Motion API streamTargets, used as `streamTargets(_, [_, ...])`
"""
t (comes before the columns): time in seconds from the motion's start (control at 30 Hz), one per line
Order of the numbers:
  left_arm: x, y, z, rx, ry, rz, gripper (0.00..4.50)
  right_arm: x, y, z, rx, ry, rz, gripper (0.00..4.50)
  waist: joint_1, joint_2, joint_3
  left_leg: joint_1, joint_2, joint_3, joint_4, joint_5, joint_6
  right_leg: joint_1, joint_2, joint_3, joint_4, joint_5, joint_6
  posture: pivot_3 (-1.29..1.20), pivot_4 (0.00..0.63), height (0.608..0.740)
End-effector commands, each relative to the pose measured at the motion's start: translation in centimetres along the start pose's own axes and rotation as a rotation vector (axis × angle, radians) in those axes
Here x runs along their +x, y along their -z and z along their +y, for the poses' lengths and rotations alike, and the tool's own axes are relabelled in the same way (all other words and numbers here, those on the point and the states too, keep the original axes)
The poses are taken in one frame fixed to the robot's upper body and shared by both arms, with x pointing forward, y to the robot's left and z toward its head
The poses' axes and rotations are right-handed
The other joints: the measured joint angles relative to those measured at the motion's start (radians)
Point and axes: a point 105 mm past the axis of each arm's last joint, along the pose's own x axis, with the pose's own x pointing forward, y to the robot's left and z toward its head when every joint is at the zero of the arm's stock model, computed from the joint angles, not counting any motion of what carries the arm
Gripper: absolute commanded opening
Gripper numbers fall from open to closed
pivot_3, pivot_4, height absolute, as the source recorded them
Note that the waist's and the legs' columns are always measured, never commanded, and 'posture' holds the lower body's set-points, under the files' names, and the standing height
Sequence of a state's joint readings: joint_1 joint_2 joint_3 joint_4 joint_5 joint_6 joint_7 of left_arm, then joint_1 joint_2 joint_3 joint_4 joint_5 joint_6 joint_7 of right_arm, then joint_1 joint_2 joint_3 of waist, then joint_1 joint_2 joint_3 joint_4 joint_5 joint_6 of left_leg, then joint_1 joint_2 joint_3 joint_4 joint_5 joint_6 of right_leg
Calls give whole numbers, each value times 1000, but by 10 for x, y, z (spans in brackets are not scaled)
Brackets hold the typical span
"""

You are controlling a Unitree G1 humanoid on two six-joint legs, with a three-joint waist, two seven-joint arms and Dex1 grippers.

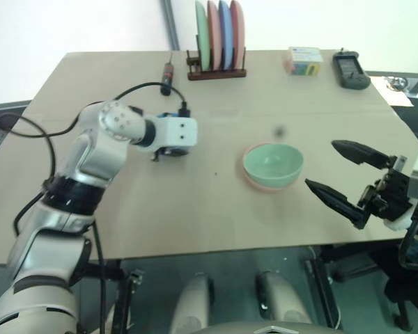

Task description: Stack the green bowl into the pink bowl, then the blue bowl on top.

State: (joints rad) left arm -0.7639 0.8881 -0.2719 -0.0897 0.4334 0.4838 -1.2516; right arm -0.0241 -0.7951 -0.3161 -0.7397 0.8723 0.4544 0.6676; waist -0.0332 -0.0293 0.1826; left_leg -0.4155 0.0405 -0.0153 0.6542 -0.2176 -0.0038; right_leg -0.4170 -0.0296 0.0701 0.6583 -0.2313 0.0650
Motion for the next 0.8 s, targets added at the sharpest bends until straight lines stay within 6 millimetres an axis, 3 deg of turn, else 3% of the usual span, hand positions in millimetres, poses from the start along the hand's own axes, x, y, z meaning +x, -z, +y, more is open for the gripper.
streamTargets(0.03, [-16,8,12,-63,-179,106,1985,8,2,-5,-8,-79,-11,4500,16,0,0,0,-1,-1,0,0,0,0,0,0,0,0,0,0,150,740])
streamTargets(0.33, [2,-5,-1,-65,-206,133,1985,16,4,-11,-9,-166,-9,4500,18,0,0,0,-1,-2,0,0,0,1,0,-1,0,4,1,0,150,740])
streamTargets(0.73, [24,-15,4,-30,-201,99,1985,13,6,-18,-20,-102,4,4500,19,0,0,0,-1,-1,0,0,0,1,0,-1,1,4,0,0,150,740])
streamTargets(0.8, [28,-16,5,-21,-205,89,1491,13,6,-17,-17,-96,4,4500,19,0,0,0,-1,-1,0,0,0,1,0,-1,1,4,0,0,150,740])
